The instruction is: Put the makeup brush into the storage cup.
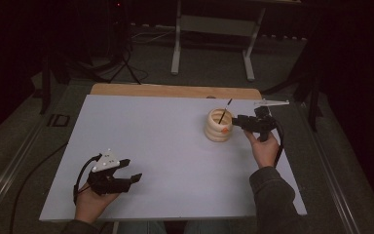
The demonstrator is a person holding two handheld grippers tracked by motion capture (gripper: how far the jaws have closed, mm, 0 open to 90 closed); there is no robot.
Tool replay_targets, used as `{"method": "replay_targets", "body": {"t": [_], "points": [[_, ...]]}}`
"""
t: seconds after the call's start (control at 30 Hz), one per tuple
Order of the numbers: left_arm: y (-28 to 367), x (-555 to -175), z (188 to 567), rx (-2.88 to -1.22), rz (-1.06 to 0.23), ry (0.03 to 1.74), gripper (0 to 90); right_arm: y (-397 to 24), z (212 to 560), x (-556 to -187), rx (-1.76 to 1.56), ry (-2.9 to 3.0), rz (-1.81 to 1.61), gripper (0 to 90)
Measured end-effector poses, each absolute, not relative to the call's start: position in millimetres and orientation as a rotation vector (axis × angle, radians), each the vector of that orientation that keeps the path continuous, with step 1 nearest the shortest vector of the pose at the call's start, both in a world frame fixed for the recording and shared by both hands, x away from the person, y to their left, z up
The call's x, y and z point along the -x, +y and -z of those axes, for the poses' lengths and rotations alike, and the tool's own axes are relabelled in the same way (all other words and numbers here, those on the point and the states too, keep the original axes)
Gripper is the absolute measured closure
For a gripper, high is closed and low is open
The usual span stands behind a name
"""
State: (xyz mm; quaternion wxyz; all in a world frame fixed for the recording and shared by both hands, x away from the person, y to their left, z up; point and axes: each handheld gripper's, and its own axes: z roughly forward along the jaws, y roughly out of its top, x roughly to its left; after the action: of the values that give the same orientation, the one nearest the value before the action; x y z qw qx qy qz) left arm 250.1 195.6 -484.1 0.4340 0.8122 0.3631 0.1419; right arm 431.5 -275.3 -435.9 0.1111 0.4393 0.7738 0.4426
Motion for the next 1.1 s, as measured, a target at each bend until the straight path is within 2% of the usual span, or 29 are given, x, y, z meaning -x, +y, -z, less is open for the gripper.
{"method": "replay_targets", "body": {"t": [0.5,1.1], "points": [[198,-251,484,-2.017,-0.355,0.921,29.9,-283,443,-419,-1.282,2.285,-1.307,46.9],[198,-251,484,-2.014,-0.360,0.923,28.5,-279,447,-401,-1.236,2.309,-1.331,38.9]]}}
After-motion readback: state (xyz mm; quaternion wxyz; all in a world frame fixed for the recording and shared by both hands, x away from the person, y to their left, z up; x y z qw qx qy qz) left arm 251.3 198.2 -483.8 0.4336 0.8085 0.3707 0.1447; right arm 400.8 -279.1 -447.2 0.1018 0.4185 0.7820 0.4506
